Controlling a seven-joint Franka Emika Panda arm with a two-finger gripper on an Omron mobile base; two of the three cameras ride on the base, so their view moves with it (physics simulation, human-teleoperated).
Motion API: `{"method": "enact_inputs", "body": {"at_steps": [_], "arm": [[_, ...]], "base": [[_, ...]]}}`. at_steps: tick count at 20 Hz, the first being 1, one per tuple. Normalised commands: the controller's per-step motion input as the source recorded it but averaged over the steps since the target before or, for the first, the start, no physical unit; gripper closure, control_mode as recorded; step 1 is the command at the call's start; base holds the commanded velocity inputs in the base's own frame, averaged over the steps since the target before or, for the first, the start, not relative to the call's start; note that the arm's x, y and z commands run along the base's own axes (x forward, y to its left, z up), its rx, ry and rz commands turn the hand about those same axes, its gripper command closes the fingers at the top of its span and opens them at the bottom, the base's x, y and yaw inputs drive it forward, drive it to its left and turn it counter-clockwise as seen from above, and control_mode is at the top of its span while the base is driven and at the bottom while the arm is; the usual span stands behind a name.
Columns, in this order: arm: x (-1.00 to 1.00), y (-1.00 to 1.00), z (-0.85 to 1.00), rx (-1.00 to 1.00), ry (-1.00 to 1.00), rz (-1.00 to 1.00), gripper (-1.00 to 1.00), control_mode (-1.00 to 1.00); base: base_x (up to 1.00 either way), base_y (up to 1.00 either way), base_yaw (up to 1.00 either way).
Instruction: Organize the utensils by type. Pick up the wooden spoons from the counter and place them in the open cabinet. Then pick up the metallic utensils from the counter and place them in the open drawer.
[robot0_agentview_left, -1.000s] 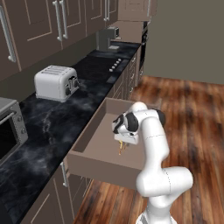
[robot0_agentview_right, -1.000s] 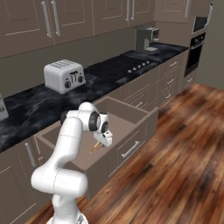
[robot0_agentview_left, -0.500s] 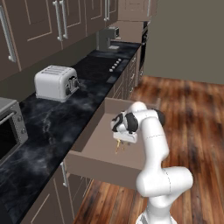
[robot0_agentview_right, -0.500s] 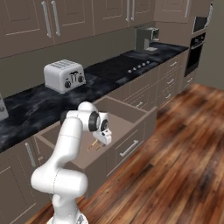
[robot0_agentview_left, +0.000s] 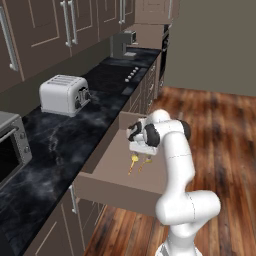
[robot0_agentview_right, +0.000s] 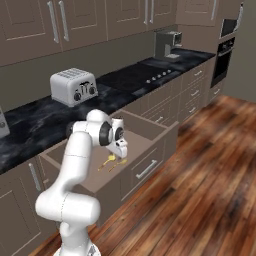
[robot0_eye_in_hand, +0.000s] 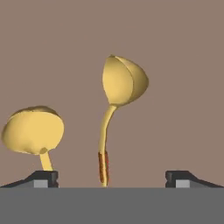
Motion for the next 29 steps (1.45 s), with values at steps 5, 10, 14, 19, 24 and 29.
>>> {"method": "enact_inputs", "body": {"at_steps": [5,10,14,19,24,29], "arm": [[-0.05,0.00,0.99,0.00,0.00,0.00,-1.00,-1.00],[-0.22,0.00,0.97,0.00,-0.02,-0.01,-1.00,-1.00],[-0.34,0.00,0.79,-0.01,-0.08,-0.01,-1.00,-1.00],[-0.29,-0.05,0.95,0.00,-0.09,-0.01,-1.00,-1.00],[-0.31,-0.18,0.99,0.00,-0.07,0.00,-1.00,-1.00],[-0.53,-0.16,0.79,0.00,-0.13,0.00,-1.00,-1.00]], "base": [[0.00,0.00,0.00],[0.00,0.00,0.00],[0.00,0.00,0.00],[0.00,0.00,0.00],[0.00,0.00,0.00],[0.00,0.00,0.00]]}}
